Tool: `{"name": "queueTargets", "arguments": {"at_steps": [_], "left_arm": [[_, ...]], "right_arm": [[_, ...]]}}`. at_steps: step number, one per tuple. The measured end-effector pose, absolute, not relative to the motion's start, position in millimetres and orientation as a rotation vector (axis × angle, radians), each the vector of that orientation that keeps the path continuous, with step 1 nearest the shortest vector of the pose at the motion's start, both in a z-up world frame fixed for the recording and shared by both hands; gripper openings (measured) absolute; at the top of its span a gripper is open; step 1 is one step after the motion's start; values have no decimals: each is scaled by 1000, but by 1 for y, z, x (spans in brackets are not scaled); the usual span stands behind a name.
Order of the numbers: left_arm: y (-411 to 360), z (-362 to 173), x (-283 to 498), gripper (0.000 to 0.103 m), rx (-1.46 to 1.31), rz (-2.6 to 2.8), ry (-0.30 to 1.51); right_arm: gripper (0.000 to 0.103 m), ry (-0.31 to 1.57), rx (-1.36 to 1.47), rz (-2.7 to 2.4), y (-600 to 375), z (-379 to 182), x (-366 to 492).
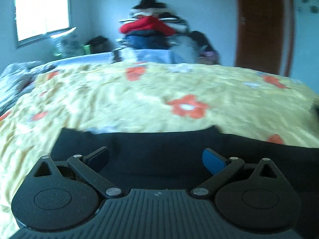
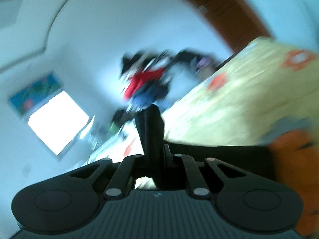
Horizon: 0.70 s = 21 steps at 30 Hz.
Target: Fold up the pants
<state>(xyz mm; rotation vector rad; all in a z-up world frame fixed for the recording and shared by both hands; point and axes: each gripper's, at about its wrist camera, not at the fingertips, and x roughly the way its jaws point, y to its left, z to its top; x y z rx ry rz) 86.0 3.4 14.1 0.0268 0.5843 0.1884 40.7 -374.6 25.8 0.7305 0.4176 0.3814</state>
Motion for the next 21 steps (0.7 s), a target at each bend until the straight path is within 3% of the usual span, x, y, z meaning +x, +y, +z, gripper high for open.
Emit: {"name": "queueTargets", "arguments": {"at_steps": [7,11,13,15,21], "left_arm": [[40,11,81,102,-1,252,610],[45,9,84,102,-8,259,615],[44,9,86,102,-13,259,616],[41,11,87,102,-18,247,619],[11,19,93,102,1,116,620]], "right_arm": [[8,666,614,559,-238,-27,87],[13,745,307,527,-176,-40,79],[28,727,259,540,-169,-34,72],[61,749,280,610,-173,-24,66],[63,558,260,495,-240,14,40]]}}
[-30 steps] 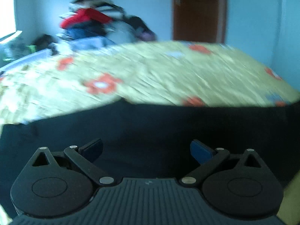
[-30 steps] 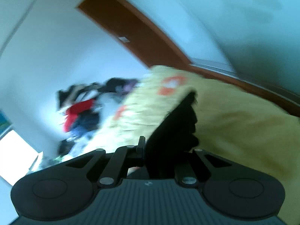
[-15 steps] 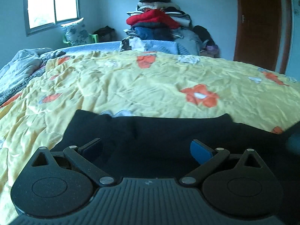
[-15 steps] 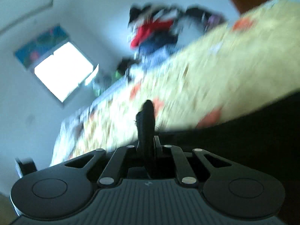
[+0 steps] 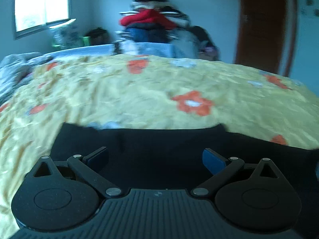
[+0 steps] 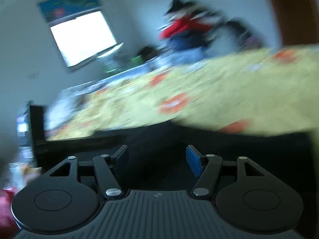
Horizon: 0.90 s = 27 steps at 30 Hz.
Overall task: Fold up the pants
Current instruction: 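Release the trousers and hold both grippers open above the folded black trousers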
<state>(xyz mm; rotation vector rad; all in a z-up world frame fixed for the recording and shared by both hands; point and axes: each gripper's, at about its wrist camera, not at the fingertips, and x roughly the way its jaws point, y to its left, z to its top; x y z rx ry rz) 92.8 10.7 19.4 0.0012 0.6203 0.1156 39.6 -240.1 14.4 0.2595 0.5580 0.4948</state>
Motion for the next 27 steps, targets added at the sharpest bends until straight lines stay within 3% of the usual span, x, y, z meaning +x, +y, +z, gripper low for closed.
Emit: {"name": "queueTargets", "arguments": {"at_steps": [7,11,14,20,27], "left_arm": [[-60,-2,97,102,176,-155,699],[-74,-16,83,102,273,-88,656],[-72,-10,69,103,294,-87,567],[-66,-31,68,103,228,-90,597],[-48,-36,75,103,89,-124,616]], "right_arm": [[64,694,-3,189,-263,-20,38],[87,666,-77,151,-257,-30,20],[87,623,-26,144,-265,-27,10],[103,631,-44,142,-258,-36,12],[103,638,-31,145,-259,-37,13]]}}
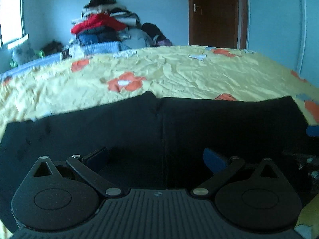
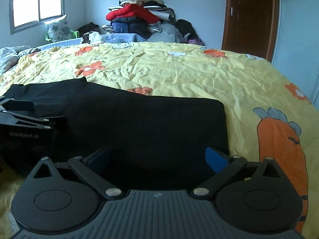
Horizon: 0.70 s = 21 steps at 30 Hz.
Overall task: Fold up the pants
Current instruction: 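Release the trousers and hold both grippers open above the folded black trousers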
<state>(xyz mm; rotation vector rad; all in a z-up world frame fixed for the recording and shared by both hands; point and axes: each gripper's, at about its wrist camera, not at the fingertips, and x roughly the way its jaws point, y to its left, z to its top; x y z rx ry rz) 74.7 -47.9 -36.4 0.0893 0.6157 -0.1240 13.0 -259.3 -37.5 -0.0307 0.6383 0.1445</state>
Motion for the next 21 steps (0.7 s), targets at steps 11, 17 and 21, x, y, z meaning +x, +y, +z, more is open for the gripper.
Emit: {"name": "queueTargets", "arguments": {"at_steps": [11,17,21], "left_arm": [[-42,-35,72,103,41,-124,617],[-34,-28,65,103,61,-44,597],[-23,-22,63,103,56,-14,584]], "right_arm": [[103,636,-26,118,-259,-37,10],[103,639,-14,117,-259,-37,9],[103,640,-21,111,-259,-37,9]]}}
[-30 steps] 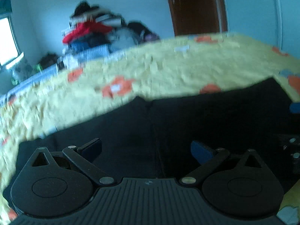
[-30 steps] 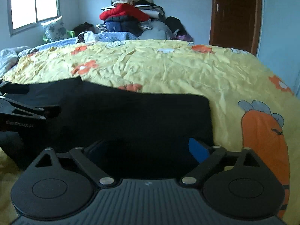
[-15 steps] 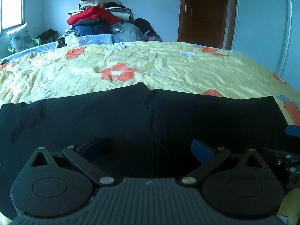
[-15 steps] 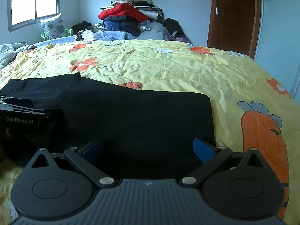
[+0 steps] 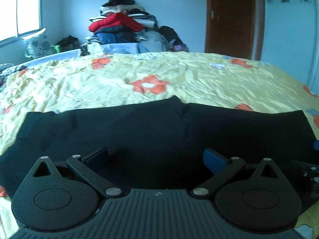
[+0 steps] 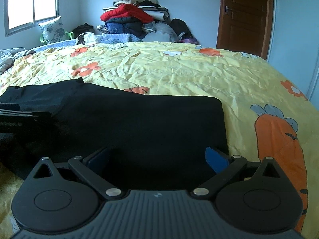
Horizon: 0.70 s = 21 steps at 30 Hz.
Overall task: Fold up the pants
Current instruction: 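Release the trousers and hold both grippers open above the folded black trousers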
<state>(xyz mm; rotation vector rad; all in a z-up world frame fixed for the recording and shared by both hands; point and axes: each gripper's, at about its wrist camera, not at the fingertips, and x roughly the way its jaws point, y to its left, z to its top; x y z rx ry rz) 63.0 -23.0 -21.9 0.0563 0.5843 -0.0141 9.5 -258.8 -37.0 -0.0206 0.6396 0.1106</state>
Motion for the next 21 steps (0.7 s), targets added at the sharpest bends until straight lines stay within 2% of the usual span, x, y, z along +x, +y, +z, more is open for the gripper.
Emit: {"name": "queueTargets", "arguments": {"at_steps": [21], "left_arm": [[1,-20,66,103,9,122,626]], "right_arm": [[103,639,-22,109,-258,-37,9]]}}
